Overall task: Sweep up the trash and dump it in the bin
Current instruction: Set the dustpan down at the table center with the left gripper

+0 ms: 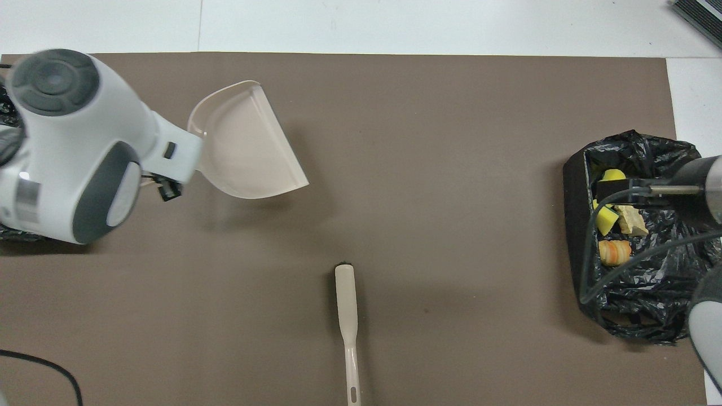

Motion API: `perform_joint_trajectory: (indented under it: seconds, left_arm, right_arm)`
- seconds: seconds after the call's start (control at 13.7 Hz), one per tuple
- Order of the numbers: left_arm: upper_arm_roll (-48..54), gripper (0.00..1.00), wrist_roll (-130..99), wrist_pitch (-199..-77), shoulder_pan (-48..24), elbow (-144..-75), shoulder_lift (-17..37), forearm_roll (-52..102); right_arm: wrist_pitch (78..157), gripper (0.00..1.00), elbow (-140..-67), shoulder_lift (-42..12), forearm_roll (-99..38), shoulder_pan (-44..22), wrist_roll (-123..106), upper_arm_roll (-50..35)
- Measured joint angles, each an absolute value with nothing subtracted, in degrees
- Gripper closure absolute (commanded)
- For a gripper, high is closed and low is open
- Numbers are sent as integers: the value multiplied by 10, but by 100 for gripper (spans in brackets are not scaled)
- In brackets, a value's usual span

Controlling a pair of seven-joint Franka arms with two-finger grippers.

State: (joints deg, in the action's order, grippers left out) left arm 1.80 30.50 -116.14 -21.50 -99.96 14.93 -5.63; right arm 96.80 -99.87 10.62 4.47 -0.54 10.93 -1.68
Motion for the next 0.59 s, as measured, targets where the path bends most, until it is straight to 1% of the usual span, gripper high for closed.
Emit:
perform_joint_trajectory:
  seconds: [0.22,0.44,0.59]
  left_arm:
    - [18,100,110,-1221,-259,-1012,191,-19]
    - [18,100,-95,-1243,-286,-1012,197,39]
    - [18,100,-234,-1245,-322,-1012,202,43]
  right_arm:
    - [967,0,-999,106,39,-1,98,16]
    - [965,0,-999,104,42,0,38,20]
    - [937,0,-984,88,42,1,30,20]
